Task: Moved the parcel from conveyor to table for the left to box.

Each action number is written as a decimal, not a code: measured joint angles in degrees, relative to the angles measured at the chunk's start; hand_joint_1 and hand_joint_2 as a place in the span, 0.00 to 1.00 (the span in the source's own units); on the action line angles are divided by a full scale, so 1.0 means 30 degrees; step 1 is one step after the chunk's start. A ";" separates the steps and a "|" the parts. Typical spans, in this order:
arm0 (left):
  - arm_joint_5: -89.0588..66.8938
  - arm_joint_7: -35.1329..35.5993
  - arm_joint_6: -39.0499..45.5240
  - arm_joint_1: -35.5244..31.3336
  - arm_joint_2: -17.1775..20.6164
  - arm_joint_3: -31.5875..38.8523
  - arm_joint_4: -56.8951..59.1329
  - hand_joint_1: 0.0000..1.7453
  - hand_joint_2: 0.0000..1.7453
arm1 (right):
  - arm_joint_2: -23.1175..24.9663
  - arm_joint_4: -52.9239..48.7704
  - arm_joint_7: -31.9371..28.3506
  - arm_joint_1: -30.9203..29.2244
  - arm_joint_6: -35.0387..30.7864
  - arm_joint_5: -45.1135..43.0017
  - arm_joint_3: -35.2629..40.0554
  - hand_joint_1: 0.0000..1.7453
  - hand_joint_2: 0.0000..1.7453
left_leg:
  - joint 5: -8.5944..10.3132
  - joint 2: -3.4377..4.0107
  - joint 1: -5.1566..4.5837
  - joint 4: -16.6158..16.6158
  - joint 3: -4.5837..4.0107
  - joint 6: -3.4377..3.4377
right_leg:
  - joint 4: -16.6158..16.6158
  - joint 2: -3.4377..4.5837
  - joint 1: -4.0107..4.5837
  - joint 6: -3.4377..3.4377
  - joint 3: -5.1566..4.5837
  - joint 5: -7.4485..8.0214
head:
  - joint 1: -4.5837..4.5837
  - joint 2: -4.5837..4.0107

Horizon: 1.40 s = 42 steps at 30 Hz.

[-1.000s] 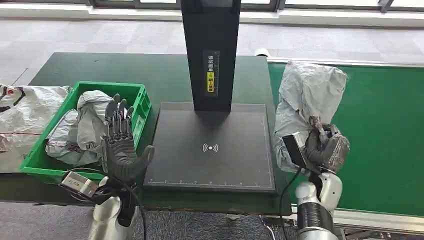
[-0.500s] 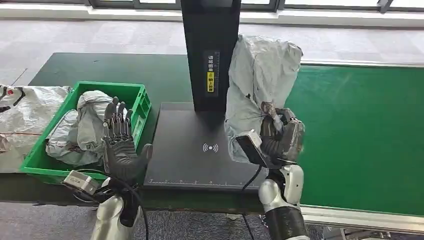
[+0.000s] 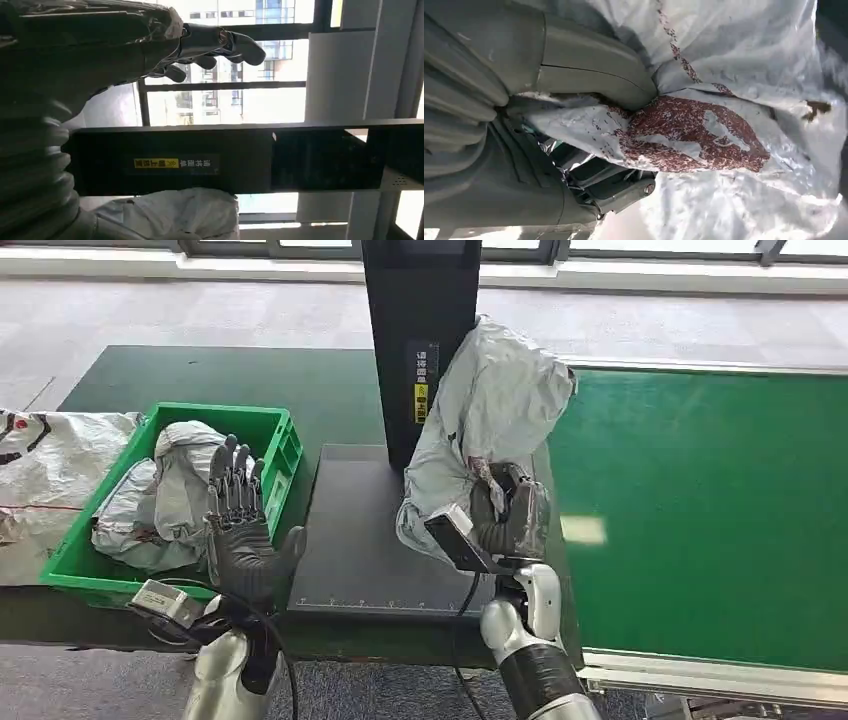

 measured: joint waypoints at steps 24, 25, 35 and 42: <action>-0.0211 0.0255 -0.0044 -0.0034 0.0000 -0.0234 0.0044 0.00 1.00 | 0.0051 0.6300 0.1070 -0.1936 0.3411 -0.2726 0.3038 1.00 1.00 | -0.0002 -0.0001 0.0000 0.0000 -0.0004 -0.0002 | 0.0001 0.0003 -0.0001 -0.0002 -0.0006 0.0001 | 0.0007 0.0000; -0.0241 0.0298 -0.0058 -0.0034 0.0000 -0.0234 0.0044 0.00 1.00 | 0.0051 0.6401 0.0969 -0.1944 0.3750 -0.3012 0.3204 1.00 1.00 | -0.0002 -0.0002 0.0000 0.0000 -0.0004 -0.0002 | 0.0001 0.0002 0.0000 -0.0003 -0.0006 0.0000 | 0.0007 0.0000; -0.0211 0.0408 -0.0386 -0.0163 0.0000 -0.0511 0.0430 0.00 1.00 | 0.0051 0.7196 -0.2201 -0.2014 0.8955 -0.6375 0.3722 1.00 1.00 | -0.0002 0.0000 0.0000 0.0001 -0.0003 -0.0002 | 0.0001 0.0001 -0.0001 -0.0003 -0.0010 0.0000 | 0.0000 0.0000; -0.0058 0.0386 -0.0641 -0.0230 0.0000 -0.0533 0.0831 0.00 1.00 | 0.0051 0.7444 -0.3081 -0.2076 1.0709 -0.7046 0.3730 1.00 1.00 | -0.0002 0.0000 -0.0001 0.0002 0.0000 -0.0002 | 0.0001 0.0004 -0.0001 -0.0002 -0.0011 0.0001 | 0.0000 0.0000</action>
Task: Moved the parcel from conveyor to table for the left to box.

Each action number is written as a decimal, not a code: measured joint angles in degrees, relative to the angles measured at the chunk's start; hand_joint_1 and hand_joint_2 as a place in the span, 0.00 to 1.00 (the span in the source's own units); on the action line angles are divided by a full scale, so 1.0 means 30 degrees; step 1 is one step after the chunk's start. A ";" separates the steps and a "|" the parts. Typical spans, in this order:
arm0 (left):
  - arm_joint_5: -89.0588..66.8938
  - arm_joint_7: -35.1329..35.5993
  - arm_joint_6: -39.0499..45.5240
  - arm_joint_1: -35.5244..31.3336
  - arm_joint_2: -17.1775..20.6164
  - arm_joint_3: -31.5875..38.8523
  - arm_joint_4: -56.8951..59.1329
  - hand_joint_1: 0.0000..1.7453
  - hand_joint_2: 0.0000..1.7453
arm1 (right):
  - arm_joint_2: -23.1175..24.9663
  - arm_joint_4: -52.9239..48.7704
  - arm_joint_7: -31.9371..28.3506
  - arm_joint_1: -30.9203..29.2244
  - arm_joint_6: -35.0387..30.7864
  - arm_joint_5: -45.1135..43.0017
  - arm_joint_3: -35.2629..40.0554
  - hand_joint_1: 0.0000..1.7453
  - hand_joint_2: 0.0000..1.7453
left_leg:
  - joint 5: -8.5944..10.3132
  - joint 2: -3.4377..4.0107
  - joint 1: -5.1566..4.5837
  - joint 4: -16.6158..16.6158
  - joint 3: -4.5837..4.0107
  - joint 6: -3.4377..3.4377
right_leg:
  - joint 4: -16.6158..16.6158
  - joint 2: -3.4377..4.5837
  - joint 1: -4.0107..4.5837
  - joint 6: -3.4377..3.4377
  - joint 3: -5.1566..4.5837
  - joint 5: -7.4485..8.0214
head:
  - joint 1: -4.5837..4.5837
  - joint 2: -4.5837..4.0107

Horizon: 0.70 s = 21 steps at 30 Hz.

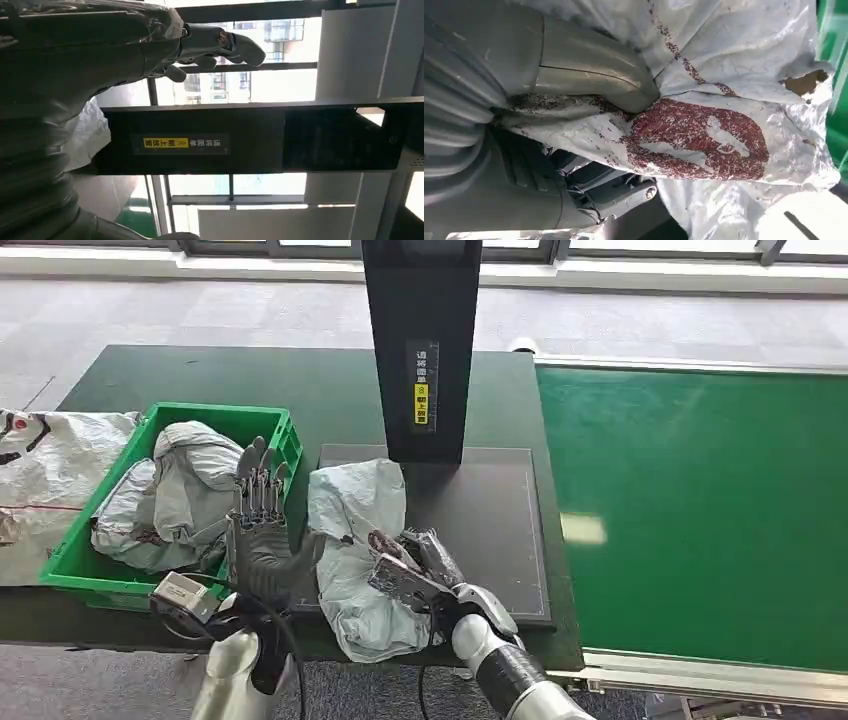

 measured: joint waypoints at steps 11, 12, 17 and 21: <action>0.0087 -0.0123 0.0022 -0.0110 0.0000 -0.0168 0.0626 0.00 1.00 | 0.0000 0.0226 0.0728 -0.0212 -0.2238 -0.0116 0.0051 0.00 1.00 | 0.0000 -0.0001 0.0000 0.0000 -0.0002 0.0000 | 0.0000 0.0000 0.0000 0.0000 0.0000 0.0001 | 0.0007 0.0000; 0.0087 -0.0131 0.0044 -0.0110 0.0000 -0.0167 0.0626 0.00 1.00 | 0.0000 0.0226 0.0728 -0.0247 -0.2886 -0.0109 0.0051 0.00 1.00 | 0.0000 -0.0001 0.0000 0.0000 0.0000 0.0000 | 0.0000 0.0001 0.0000 0.0000 0.0000 0.0001 | 0.0000 0.0000; 0.0066 -0.0153 0.0161 -0.0108 0.0000 -0.0167 0.0626 0.00 1.00 | 0.0000 0.0218 0.0866 -0.0391 -0.4963 0.0008 0.0051 0.00 1.00 | 0.0000 0.0001 0.0000 0.0000 -0.0001 0.0000 | 0.0000 0.0000 0.0000 0.0000 0.0001 0.0001 | 0.0000 0.0000; 0.0051 -0.0131 0.0321 -0.0107 0.0000 -0.0167 0.0626 0.00 1.00 | 0.0000 0.0218 0.1034 -0.0524 -0.6115 0.0044 0.0044 0.00 1.00 | 0.0001 0.0006 0.0000 0.0000 0.0001 0.0000 | 0.0000 0.0007 0.0001 0.0000 0.0000 0.0001 | 0.0000 0.0000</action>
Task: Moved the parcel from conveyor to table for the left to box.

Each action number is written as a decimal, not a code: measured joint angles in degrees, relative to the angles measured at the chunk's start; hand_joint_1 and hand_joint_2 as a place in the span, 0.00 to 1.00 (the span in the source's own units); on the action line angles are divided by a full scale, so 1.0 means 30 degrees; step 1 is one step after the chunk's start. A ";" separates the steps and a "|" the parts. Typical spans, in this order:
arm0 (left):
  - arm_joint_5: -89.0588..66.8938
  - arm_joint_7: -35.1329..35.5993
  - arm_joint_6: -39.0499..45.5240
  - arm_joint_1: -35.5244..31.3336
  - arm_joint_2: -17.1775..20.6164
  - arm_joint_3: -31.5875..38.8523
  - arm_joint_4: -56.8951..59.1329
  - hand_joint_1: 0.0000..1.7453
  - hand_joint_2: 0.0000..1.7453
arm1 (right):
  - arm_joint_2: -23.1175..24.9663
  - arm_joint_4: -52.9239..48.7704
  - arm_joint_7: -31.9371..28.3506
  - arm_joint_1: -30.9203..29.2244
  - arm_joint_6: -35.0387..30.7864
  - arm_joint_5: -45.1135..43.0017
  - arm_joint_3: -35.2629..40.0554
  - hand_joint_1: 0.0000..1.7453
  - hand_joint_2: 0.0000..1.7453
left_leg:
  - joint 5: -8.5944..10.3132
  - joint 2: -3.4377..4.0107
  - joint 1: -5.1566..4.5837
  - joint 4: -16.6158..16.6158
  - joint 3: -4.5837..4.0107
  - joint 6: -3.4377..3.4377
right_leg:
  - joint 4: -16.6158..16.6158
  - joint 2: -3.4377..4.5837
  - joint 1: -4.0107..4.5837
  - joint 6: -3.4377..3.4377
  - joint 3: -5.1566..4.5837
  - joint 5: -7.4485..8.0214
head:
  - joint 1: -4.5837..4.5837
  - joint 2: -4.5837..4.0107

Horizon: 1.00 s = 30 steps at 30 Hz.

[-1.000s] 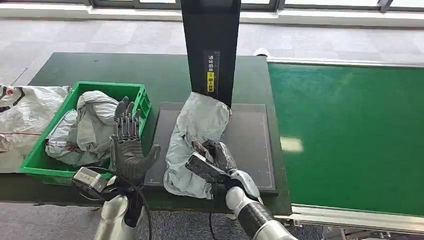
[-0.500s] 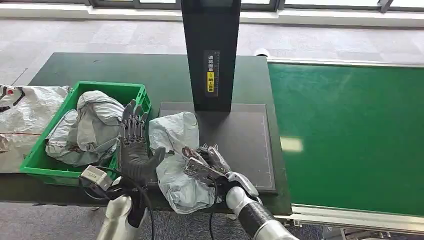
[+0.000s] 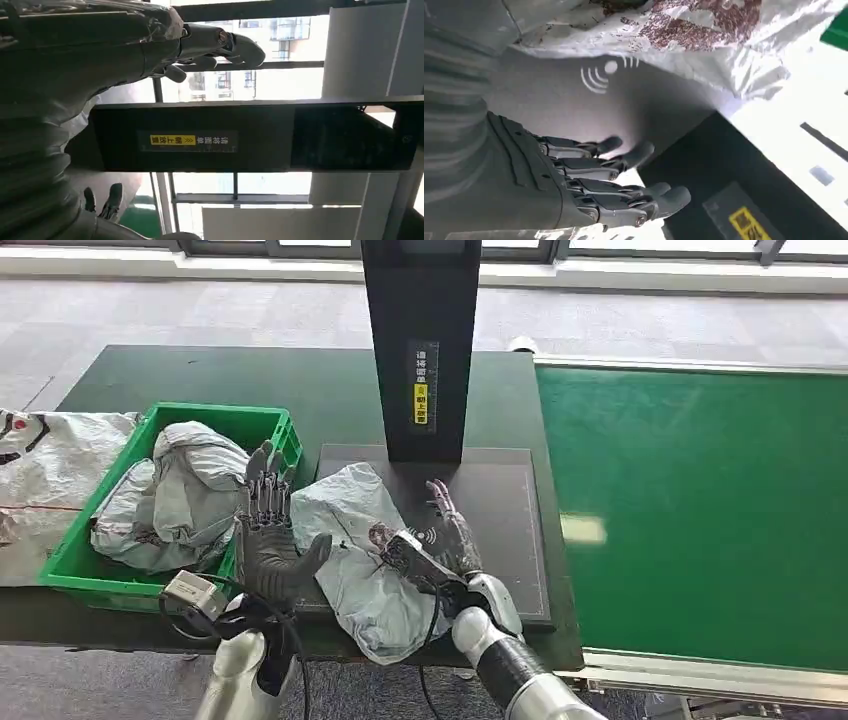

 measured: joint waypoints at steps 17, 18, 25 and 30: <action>-0.1364 0.0561 0.2231 0.0057 0.0000 0.0000 -0.0350 0.00 1.00 | -0.0037 -0.8706 -0.2654 0.3366 -0.4667 0.2273 -0.3025 0.00 1.00 | -0.0002 -0.0053 -0.0003 0.0003 -0.0026 0.0002 | 0.0000 -0.0052 -0.0005 0.0002 -0.0006 -0.0006 | 0.0000 0.0000; -0.1655 0.0700 0.2668 0.0052 0.0000 0.0000 -0.0342 0.00 1.00 | -0.0132 -1.0220 -0.2942 0.3734 -0.4674 0.2200 -0.3448 0.00 1.00 | -0.0004 -0.0052 -0.0003 0.0003 -0.0026 0.0004 | -0.0001 -0.0047 -0.0005 0.0003 -0.0009 -0.0006 | 0.0007 0.0000; -0.6080 0.2746 0.6592 -0.0179 0.0000 0.0000 0.1192 0.00 1.00 | -0.0495 -1.9025 -0.4860 0.5607 -0.4740 0.1319 -0.4379 0.00 1.00 | -0.0017 -0.0004 -0.0020 0.0006 0.0000 0.0008 | -0.0005 0.0002 -0.0020 0.0004 -0.0024 -0.0006 | 0.0000 0.0000; -0.6937 0.2863 0.7753 -0.0405 -0.0007 -0.0007 0.2624 0.00 1.00 | -0.0641 -2.2004 -0.5290 0.6300 -0.4725 0.0904 -0.4444 0.00 1.00 | -0.0017 0.0052 -0.0018 0.0003 0.0024 0.0004 | -0.0004 0.0054 -0.0011 -0.0001 -0.0021 -0.0001 | 0.0000 0.0000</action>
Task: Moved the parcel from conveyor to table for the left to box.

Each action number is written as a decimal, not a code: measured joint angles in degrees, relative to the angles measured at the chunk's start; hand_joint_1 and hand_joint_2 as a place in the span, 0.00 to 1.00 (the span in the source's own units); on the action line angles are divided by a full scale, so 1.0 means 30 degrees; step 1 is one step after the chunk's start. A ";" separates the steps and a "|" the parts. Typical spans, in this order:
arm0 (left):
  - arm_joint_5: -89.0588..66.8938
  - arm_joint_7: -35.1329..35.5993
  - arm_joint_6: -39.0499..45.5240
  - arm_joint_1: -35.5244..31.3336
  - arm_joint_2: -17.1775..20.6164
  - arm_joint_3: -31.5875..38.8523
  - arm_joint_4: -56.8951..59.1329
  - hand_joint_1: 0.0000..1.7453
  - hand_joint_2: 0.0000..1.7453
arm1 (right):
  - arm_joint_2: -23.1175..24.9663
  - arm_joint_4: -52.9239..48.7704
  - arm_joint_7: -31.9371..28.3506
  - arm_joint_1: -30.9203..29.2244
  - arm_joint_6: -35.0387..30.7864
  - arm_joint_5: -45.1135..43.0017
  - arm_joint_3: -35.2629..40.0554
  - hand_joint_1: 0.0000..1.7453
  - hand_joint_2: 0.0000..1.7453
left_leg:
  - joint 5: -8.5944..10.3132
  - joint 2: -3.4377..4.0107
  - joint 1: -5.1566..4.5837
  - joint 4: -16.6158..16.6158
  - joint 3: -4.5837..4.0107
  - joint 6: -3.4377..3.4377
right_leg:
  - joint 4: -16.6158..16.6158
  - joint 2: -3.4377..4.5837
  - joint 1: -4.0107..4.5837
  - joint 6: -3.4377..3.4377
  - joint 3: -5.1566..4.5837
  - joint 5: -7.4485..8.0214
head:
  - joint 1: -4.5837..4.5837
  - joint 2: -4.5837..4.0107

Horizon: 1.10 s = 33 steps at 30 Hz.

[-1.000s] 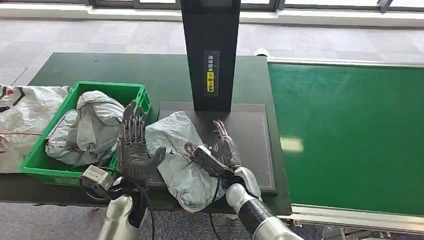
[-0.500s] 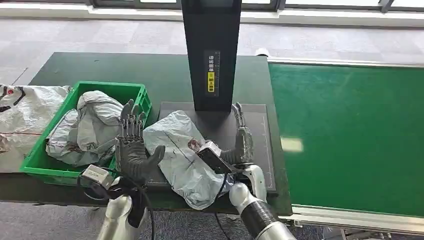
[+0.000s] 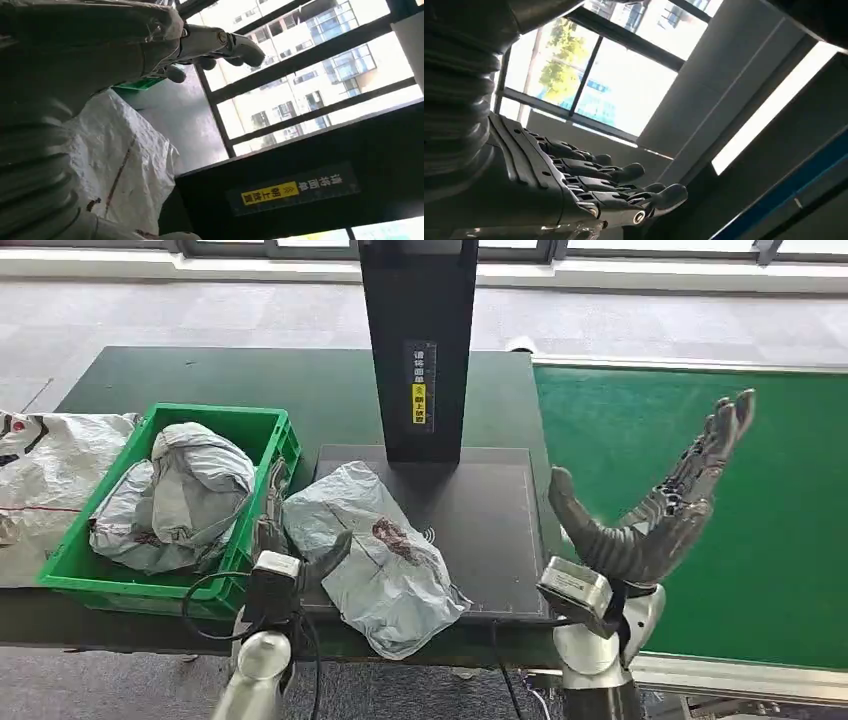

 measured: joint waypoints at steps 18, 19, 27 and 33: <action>-0.4742 0.2360 0.0756 -0.1267 -0.0145 -0.0517 0.3721 0.00 1.00 | -0.0109 -0.3058 -0.0160 0.0678 0.0073 -0.0102 -0.0015 0.00 1.00 | 0.0000 0.0011 0.0005 0.0001 0.0010 0.0001 | 0.0001 0.0008 -0.0003 0.0004 0.0012 0.0006 | 0.0000 0.0000; -0.4749 0.2368 0.0757 -0.1308 -0.0146 -0.0525 0.3861 0.00 1.00 | -0.0109 -0.3087 -0.0160 0.0682 0.0073 -0.0102 -0.0007 0.00 1.00 | 0.0000 0.0012 0.0005 0.0000 0.0011 0.0001 | 0.0001 0.0009 -0.0004 0.0004 0.0012 0.0007 | 0.0000 0.0000; -0.5651 0.2732 0.0248 -0.1712 -0.0219 -0.0656 0.4850 0.00 1.00 | -0.0109 -0.3182 -0.0160 0.0693 0.0073 -0.0145 -0.0008 0.00 1.00 | 0.0000 0.0007 0.0007 -0.0001 0.0010 0.0000 | 0.0001 0.0011 -0.0001 0.0003 0.0013 0.0006 | 0.0000 0.0000; -0.7585 0.2834 -0.0642 -0.2498 -0.0401 -0.1210 0.7082 0.00 1.00 | -0.0109 -0.3175 -0.0160 0.0692 0.0080 -0.0211 -0.0007 0.00 1.00 | 0.0000 0.0006 0.0004 0.0000 0.0011 0.0001 | 0.0001 0.0010 -0.0007 0.0004 0.0019 0.0006 | 0.0000 0.0000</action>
